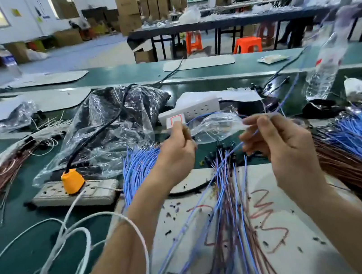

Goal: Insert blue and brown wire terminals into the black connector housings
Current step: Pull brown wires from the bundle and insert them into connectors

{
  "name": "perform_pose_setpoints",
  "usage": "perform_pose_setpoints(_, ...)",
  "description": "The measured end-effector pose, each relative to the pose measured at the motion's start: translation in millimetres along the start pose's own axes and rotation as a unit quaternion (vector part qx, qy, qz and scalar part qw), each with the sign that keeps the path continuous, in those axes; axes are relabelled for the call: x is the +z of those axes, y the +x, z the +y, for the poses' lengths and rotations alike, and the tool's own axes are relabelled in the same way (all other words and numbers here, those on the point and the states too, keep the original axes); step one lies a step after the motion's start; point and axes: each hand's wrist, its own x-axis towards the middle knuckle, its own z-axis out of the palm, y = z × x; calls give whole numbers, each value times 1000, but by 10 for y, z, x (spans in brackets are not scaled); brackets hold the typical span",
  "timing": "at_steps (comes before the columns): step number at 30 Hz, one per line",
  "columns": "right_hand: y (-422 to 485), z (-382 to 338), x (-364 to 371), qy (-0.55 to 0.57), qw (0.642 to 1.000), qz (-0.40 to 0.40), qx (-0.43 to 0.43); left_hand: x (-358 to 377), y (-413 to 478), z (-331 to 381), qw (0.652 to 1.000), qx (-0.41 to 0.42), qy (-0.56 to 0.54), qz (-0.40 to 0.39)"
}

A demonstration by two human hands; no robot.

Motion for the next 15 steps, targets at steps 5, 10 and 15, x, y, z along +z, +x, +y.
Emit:
perform_pose_setpoints(5,-251,393,-130,-32,994,104,27,591,-24,-157,989,85,-89,-85)
perform_pose_setpoints(10,-198,532,-189,-91,986,136,-36,559,16,-323,981,124,-125,-84)
perform_pose_setpoints(15,-200,586,-207,-79,988,122,-43,590,-17,-313,983,105,-128,-83)
